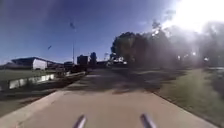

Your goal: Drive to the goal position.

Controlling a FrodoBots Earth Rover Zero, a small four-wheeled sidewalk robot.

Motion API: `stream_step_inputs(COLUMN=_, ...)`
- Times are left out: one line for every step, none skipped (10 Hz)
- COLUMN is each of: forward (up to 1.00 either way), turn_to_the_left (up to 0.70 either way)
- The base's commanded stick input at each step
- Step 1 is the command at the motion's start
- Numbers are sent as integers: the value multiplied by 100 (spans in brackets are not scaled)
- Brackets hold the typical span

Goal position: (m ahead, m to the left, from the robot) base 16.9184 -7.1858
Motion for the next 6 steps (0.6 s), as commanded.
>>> stream_step_inputs(forward=100, turn_to_the_left=0)
stream_step_inputs(forward=100, turn_to_the_left=0)
stream_step_inputs(forward=100, turn_to_the_left=0)
stream_step_inputs(forward=100, turn_to_the_left=0)
stream_step_inputs(forward=100, turn_to_the_left=0)
stream_step_inputs(forward=100, turn_to_the_left=0)
